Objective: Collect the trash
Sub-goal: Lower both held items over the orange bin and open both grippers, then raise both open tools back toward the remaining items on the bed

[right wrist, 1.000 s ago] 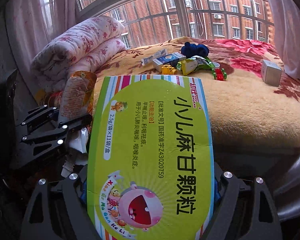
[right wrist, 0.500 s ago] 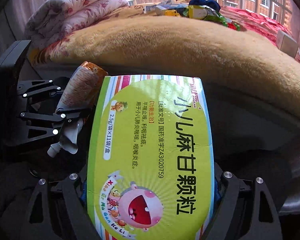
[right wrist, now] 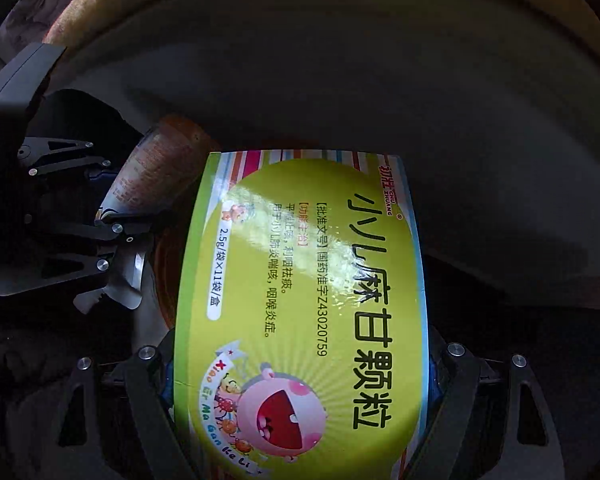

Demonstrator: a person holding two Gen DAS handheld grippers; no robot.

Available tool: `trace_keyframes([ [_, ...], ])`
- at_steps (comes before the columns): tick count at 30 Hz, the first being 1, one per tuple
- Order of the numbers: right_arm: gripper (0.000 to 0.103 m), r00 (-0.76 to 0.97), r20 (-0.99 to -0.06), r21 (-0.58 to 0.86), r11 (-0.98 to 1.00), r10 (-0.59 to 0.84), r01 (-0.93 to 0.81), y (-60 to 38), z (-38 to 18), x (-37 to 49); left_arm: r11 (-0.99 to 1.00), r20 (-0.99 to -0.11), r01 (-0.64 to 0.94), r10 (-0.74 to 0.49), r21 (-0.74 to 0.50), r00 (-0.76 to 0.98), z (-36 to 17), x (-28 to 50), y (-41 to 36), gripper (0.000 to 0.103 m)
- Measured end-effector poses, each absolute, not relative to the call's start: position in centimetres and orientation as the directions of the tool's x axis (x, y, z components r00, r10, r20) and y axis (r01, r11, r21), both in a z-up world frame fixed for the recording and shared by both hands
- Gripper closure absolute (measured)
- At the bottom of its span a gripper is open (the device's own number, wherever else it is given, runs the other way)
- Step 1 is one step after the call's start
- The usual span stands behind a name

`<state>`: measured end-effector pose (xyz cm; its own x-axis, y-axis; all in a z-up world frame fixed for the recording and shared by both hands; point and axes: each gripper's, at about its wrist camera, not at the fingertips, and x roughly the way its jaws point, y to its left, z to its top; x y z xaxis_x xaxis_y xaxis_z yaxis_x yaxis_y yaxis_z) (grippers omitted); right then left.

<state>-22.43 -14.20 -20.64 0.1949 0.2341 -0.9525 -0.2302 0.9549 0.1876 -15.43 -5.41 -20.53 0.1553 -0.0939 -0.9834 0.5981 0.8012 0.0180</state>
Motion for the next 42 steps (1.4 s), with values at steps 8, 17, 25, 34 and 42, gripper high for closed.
trace_keyframes([
  [8, 0.019, 0.111, -0.966, 0.202, 0.951, 0.233, -0.235, -13.8, -23.0, -20.6, 0.79, -0.993, 0.613, -0.063, 0.013, 0.102, -23.0, -15.0, -5.6, 0.055],
  [17, 0.01, 0.113, -0.97, 0.192, 0.962, 0.216, -0.192, -14.9, -22.6, -21.0, 0.795, -0.993, 0.605, -0.032, 0.043, 0.112, -23.2, -15.6, -4.8, 0.019],
  [25, 0.01, 0.168, -0.96, 0.195, 0.967, 0.223, -0.164, -15.8, -21.2, -21.7, 0.806, -0.988, 0.59, -0.056, 0.042, 0.147, -22.0, -16.1, -4.3, 0.019],
  [34, 0.01, 0.282, -0.92, 0.235, 0.958, 0.274, -0.162, -16.7, -18.3, -24.0, 0.798, -0.964, 0.6, -0.112, 0.059, 0.243, -17.4, -17.2, -3.2, 0.019],
  [42, 0.008, 0.464, -0.844, 0.204, 0.961, 0.269, -0.186, -17.2, -11.6, -25.7, 0.79, -0.903, 0.593, -0.132, 0.153, 0.408, -11.7, -19.2, -2.4, 0.019],
])
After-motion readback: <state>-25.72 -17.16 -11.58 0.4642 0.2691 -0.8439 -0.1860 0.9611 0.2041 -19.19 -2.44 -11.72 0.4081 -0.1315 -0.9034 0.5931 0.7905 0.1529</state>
